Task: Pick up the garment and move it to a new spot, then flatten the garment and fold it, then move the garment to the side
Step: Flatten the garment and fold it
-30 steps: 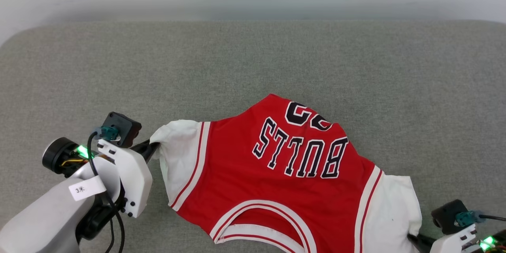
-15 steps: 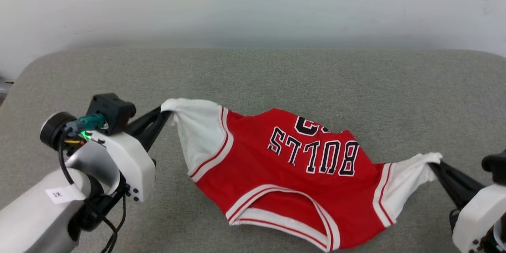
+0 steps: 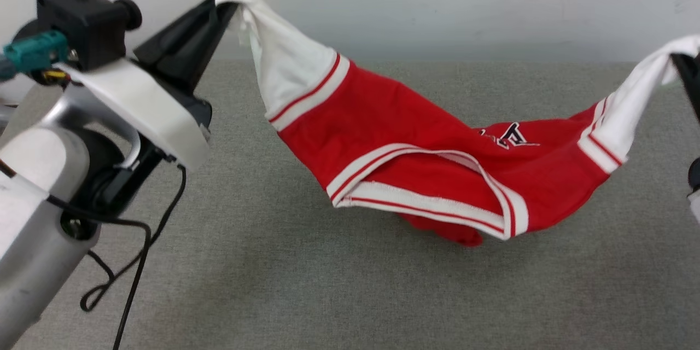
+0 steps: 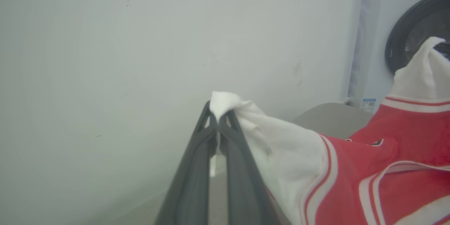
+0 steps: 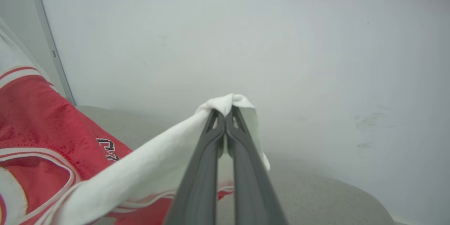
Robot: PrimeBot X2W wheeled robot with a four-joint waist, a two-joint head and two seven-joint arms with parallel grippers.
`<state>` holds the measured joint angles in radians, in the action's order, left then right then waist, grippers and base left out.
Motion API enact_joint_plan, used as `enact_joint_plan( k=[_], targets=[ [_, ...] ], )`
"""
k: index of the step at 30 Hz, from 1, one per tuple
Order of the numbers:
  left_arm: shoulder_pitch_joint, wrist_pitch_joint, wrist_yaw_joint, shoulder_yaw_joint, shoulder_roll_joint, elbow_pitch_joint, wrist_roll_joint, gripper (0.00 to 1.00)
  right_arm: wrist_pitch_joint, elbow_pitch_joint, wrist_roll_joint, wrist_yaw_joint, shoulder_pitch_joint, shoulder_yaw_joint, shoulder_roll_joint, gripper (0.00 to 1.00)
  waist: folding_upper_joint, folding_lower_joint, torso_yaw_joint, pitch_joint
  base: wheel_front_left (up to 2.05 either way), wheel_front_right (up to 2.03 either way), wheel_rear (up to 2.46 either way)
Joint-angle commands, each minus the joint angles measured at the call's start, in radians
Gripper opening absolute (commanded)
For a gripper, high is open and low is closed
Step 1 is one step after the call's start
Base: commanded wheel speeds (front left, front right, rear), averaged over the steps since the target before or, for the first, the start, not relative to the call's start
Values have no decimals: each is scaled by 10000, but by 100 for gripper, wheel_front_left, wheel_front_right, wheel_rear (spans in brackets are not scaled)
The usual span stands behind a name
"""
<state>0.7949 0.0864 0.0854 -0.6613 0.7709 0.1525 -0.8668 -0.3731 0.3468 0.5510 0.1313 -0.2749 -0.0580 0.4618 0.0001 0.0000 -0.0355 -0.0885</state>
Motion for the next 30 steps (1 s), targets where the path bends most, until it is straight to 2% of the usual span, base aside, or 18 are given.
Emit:
enact_joint_plan(
  k=[1, 8, 14, 20, 30],
  targets=[
    [446, 7, -8, 116, -170, -93, 110, 0, 42, -35, 40, -11, -564, -76, -57, 0, -1, 0, -25, -169, 0, 0, 0],
    [2359, 204, -215, 186, -992, -938, 426, 0, 20, -953, 65, -11, -3070, 45, 66, 0, -1, 0, -106, -1029, 0, 0, 0],
    [4322, 292, -462, 231, -1546, -2265, 935, 0, 126, -2044, -251, -11, -5695, 591, 388, 0, -1, 0, -216, -2186, 0, 0, 0],
    [6261, 163, -753, 279, -2076, -3862, 1415, 0, 529, -3672, -685, -12, -8378, 1209, 455, 0, -1, 0, -233, -3145, 0, 0, 0],
    [8753, -763, -1132, 761, -2635, -6162, 1701, 0, 1507, -6449, -1484, -12, -12153, 2185, 322, 0, -1, 0, -293, -4078, 0, 0, 0]
  ],
)
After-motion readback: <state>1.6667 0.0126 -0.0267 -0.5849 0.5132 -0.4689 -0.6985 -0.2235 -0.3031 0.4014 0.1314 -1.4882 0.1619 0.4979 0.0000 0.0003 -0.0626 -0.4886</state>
